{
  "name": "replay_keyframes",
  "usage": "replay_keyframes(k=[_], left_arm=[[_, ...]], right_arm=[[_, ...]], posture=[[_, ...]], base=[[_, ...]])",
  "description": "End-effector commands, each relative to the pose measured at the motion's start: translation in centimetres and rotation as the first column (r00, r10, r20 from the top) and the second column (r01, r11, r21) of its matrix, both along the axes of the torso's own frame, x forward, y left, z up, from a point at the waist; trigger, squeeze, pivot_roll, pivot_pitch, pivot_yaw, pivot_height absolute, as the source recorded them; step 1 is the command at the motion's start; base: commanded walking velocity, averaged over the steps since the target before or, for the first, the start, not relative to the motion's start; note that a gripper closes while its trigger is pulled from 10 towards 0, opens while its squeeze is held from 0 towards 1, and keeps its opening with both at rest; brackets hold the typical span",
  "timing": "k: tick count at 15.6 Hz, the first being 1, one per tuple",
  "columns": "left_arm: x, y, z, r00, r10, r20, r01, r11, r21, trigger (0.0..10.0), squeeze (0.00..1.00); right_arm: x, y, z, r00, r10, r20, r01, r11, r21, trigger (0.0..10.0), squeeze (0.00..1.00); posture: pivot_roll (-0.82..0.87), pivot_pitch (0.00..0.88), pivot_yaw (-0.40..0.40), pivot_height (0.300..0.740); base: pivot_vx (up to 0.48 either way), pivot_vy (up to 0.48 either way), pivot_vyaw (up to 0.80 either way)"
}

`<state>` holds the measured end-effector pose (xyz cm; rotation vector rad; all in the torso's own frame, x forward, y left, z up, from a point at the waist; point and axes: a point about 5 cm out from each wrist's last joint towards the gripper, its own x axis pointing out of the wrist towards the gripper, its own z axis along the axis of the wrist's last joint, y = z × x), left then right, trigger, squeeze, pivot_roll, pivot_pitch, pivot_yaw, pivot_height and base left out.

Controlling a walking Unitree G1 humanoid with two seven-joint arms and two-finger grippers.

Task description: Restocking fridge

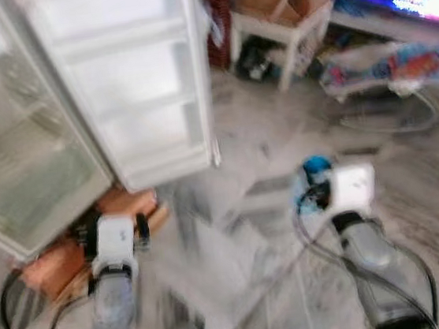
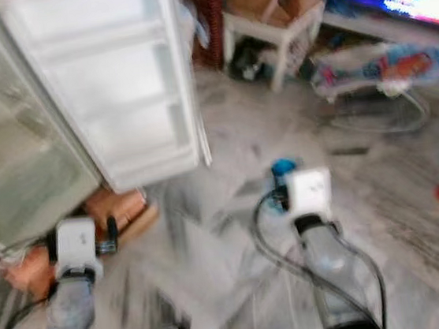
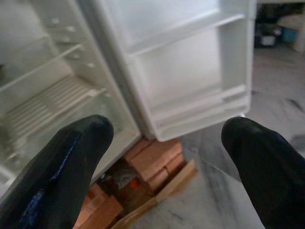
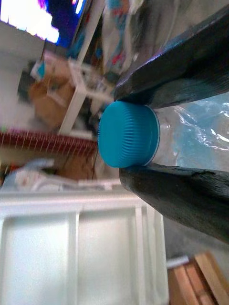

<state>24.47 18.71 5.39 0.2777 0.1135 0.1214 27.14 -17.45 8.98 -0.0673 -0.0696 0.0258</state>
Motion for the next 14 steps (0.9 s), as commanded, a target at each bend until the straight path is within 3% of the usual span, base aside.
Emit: replay_keyframes(k=[1, 5, 7, 10, 11, 14], left_arm=[[0.3, -0.3, 0.1, 1.0, -0.025, -0.005, 0.025, 1.0, 0.001, 10.0, 0.0], [0.3, -0.2, 0.2, 1.0, -0.014, -0.003, 0.014, 1.0, -0.007, 10.0, 0.0], [-0.2, -0.2, 0.0, 1.0, 0.009, -0.014, -0.009, 1.0, -0.022, 10.0, 0.0], [0.0, -0.3, 0.3, 1.0, 0.025, 0.0, -0.025, 0.999, -0.027, 10.0, 0.0], [0.1, -0.3, 0.6, 1.0, 0.016, 0.013, -0.016, 1.0, -0.021, 10.0, 0.0], [0.1, -0.1, 0.5, 0.999, 0.037, 0.007, -0.037, 0.999, -0.04, 10.0, 0.0]], right_arm=[[0.0, -0.6, 0.5, 0.999, -0.045, 0.018, 0.045, 0.999, 0.024, 10.0, 0.0], [-0.7, -0.5, 0.1, 0.998, -0.06, -0.002, 0.06, 0.998, -0.007, 10.0, 0.0], [-0.9, -0.4, -0.7, 0.996, -0.088, -0.033, 0.085, 0.993, -0.082, 10.0, 0.0], [-0.5, 0.0, -0.9, 0.995, -0.083, -0.049, 0.083, 0.997, 0.002, 10.0, 0.0], [0.1, 0.5, -0.3, 0.998, -0.053, -0.02, 0.051, 0.996, -0.073, 10.0, 0.0], [0.6, 1.7, 0.7, 0.998, 0.06, 0.015, -0.059, 0.997, -0.053, 10.0, 0.0]], posture=[[0.13, 0.07, -0.019, 0.74], [0.11, 0.078, -0.01, 0.74], [0.11, 0.075, -0.031, 0.74], [0.13, 0.078, -0.042, 0.74], [0.14, 0.085, -0.048, 0.74], [0.14, 0.098, -0.056, 0.74]], base=[[0.0, 0.0, 0.0], [0.0, 0.0, 0.0], [0.0, 0.0, 0.0], [0.0, 0.0, 0.0], [0.0, 0.0, 0.0], [0.0, -0.225, 0.53]])
